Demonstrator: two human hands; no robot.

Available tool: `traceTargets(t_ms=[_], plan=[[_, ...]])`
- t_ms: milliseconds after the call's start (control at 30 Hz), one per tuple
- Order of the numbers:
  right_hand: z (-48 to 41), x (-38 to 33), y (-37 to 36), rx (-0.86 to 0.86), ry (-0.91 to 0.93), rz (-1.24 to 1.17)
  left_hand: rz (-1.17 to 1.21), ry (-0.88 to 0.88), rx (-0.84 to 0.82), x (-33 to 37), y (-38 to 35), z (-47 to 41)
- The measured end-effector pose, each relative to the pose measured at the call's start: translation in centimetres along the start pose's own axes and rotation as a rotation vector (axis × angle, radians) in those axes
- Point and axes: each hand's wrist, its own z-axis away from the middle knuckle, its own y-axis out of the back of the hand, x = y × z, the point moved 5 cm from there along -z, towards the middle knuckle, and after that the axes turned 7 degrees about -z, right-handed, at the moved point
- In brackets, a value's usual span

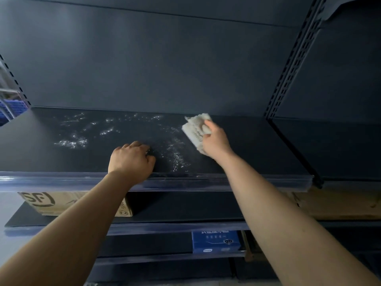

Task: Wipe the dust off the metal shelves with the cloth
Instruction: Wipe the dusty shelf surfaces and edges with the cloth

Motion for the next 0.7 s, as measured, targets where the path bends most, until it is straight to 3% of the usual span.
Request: traceTargets(t_ms=[133, 300, 500, 700], plan=[[-0.3, 2.5, 7.4, 0.049, -0.013, 0.519, -0.024, -0.009, -0.01, 0.1, 0.0, 0.1], [1.3, 5.3, 15.3, 0.095, -0.133, 0.938, -0.033, 0.007, -0.037, 0.2, 0.0, 0.3], [4.3, 7.5, 20.0, 0.16, -0.297, 0.824, -0.031, 0.025, -0.082, 0.3, 0.1, 0.6], [6.7, 5.3, 16.6, 0.091, -0.299, 0.87, -0.006, 0.052, -0.073, 0.3, 0.7, 1.5]])
